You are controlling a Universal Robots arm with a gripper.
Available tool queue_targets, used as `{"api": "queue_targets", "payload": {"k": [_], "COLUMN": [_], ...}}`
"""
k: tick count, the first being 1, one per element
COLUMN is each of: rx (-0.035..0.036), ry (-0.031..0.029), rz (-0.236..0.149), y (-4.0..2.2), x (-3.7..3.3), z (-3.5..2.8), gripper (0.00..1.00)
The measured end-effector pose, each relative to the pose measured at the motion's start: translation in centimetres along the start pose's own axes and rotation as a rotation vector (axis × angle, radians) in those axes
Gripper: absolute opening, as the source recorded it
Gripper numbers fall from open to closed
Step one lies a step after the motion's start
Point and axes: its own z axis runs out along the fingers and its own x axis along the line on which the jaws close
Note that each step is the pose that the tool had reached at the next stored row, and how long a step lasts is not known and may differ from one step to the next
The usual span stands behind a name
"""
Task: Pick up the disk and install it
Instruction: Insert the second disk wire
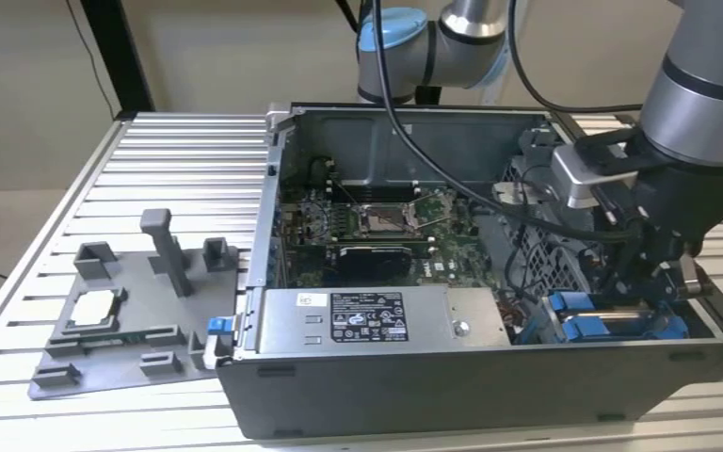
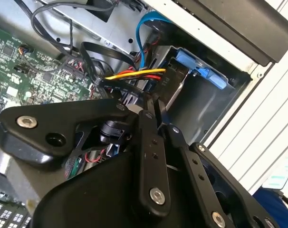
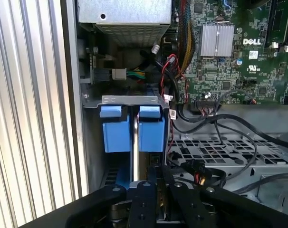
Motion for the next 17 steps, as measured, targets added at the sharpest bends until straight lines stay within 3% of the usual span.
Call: {"api": "queue_targets", "payload": {"k": [11, 12, 14, 17], "rx": [0.0001, 0.0003, 0.0001, -0.0001], "ry": [-0.0001, -0.0006, -0.0065, -0.0065], "rz": [0.000, 0.000, 0.001, 0.002], "y": [0.04, 0.04, 0.02, -0.20], "x": [0.00, 0.00, 0.01, -0.03], "z": [0.25, 0.28, 0.16, -1.13], "gripper": [0.00, 1.00, 1.00, 1.00]}}
